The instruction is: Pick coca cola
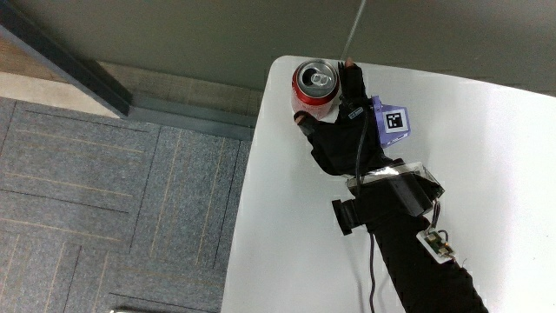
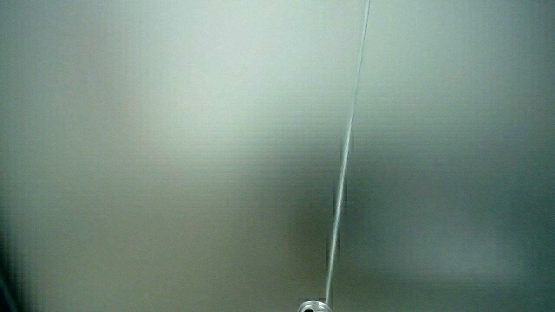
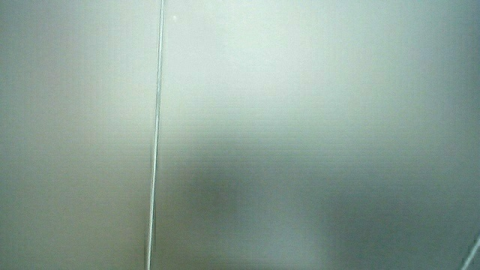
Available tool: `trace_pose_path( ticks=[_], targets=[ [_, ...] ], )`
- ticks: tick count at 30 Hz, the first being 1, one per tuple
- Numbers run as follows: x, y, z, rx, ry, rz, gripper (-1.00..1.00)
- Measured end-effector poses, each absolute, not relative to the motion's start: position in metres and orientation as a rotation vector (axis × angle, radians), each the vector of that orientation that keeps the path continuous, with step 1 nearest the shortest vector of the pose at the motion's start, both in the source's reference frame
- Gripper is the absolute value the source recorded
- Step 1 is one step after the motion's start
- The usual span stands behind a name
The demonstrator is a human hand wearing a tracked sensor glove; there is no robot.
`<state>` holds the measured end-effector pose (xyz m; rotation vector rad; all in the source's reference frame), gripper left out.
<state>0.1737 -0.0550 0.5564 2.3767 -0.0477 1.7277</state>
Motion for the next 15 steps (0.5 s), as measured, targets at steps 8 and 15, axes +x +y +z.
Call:
trace_pose_path(
  ticks=[8, 15],
  targets=[
    [0.1768, -0.0516, 0.5548, 2.425, -0.042, 1.800, 0.90],
    [0.1799, -0.0501, 0.5489, 2.405, -0.065, 1.883, 1.00]
  ],
)
